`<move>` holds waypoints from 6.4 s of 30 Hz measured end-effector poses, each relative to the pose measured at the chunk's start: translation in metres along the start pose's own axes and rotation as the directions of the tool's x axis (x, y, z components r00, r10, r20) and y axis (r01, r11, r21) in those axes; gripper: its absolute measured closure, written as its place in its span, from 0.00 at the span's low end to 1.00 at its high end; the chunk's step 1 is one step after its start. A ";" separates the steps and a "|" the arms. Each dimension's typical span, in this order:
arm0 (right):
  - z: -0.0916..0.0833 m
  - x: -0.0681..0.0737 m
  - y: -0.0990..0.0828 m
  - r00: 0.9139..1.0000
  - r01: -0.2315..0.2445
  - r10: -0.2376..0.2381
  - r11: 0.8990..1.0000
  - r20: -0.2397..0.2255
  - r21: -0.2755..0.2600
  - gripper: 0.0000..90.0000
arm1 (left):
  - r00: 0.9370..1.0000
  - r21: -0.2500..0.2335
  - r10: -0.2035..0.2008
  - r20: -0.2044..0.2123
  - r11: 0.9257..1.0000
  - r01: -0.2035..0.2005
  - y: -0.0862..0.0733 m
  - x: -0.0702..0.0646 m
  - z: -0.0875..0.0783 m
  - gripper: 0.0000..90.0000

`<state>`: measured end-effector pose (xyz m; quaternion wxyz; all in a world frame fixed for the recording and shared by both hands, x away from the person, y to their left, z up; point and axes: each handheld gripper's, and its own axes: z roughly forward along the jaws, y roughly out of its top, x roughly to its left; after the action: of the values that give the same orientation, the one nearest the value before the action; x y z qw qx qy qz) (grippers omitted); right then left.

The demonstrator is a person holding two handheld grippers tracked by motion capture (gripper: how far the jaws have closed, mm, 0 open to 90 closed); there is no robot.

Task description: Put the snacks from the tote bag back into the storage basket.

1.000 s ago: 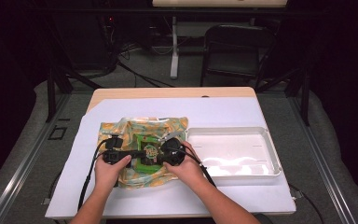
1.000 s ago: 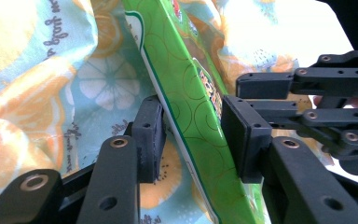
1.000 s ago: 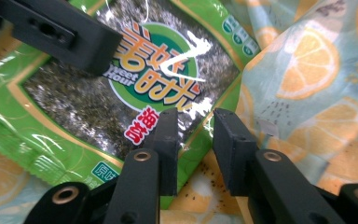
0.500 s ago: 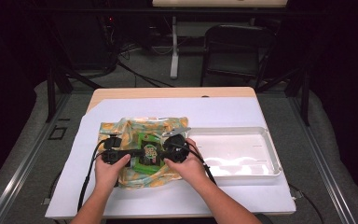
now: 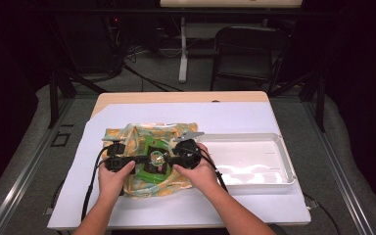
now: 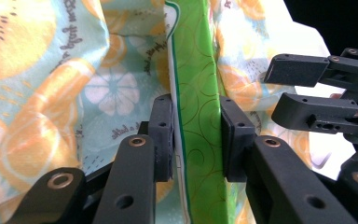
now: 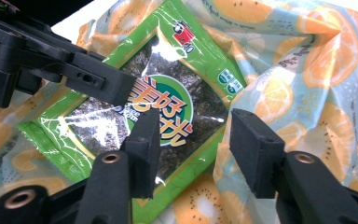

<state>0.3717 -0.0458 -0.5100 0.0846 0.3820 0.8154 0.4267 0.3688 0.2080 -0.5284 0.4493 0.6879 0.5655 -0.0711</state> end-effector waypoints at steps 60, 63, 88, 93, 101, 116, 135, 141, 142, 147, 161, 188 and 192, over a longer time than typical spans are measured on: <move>0.000 -0.002 0.006 0.995 0.002 -0.008 0.998 -0.101 -0.060 0.59 | 0.999 -0.160 0.044 -0.015 0.986 -0.046 0.005 -0.009 -0.057 0.80; 0.000 -0.002 0.006 0.995 -0.001 -0.006 0.998 -0.101 -0.061 0.59 | 0.999 -0.161 0.047 -0.013 0.986 -0.049 0.005 -0.010 -0.058 0.80; -0.026 -0.004 0.011 0.994 -0.011 -0.004 0.990 -0.106 -0.138 0.61 | 0.990 -0.219 0.140 0.009 0.966 -0.135 0.011 -0.036 -0.061 0.80; -0.032 -0.002 0.011 0.994 -0.013 -0.003 0.988 -0.108 -0.153 0.61 | 0.987 -0.235 0.159 0.027 0.961 -0.148 0.012 -0.043 -0.060 0.80; -0.038 -0.004 0.009 0.990 -0.045 0.022 0.985 -0.137 -0.165 0.60 | 0.978 -0.254 0.200 0.053 0.950 -0.180 0.014 -0.050 -0.057 0.80; -0.045 -0.013 0.003 0.978 -0.115 0.085 0.981 -0.189 -0.155 0.58 | 0.961 -0.256 0.260 0.090 0.939 -0.230 0.015 -0.064 -0.043 0.80; -0.070 -0.032 -0.013 0.976 -0.188 0.161 0.963 -0.148 -0.192 0.59 | 0.931 -0.245 0.340 0.133 0.921 -0.302 0.020 -0.087 -0.008 0.80; -0.081 -0.042 -0.017 0.973 -0.212 0.188 0.956 -0.131 -0.203 0.62 | 0.926 -0.217 0.351 0.137 0.923 -0.317 0.023 -0.095 0.002 0.80; -0.082 -0.042 -0.017 0.971 -0.224 0.199 0.952 -0.130 -0.211 0.63 | 0.926 -0.212 0.350 0.140 0.925 -0.317 0.024 -0.096 0.003 0.80; -0.091 -0.048 -0.020 0.968 -0.245 0.222 0.941 -0.118 -0.235 0.65 | 0.923 -0.189 0.355 0.148 0.926 -0.326 0.027 -0.104 0.012 0.79; -0.121 -0.072 -0.024 0.959 -0.282 0.280 0.911 -0.053 -0.299 0.74 | 0.906 -0.180 0.402 0.132 0.909 -0.377 0.033 -0.134 0.042 0.79; -0.128 -0.089 -0.033 0.950 -0.294 0.312 0.903 0.005 -0.313 0.98 | 0.910 -0.163 0.398 0.113 0.911 -0.379 0.037 -0.135 0.063 0.76; -0.129 -0.089 -0.033 0.951 -0.288 0.308 0.903 0.014 -0.319 0.99 | 0.909 -0.163 0.400 0.113 0.910 -0.381 0.037 -0.137 0.065 0.76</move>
<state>0.3552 -0.2008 -0.4715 0.1040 0.4972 0.6660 0.5463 0.3790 0.0669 -0.4635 0.5402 0.7478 0.3860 0.0102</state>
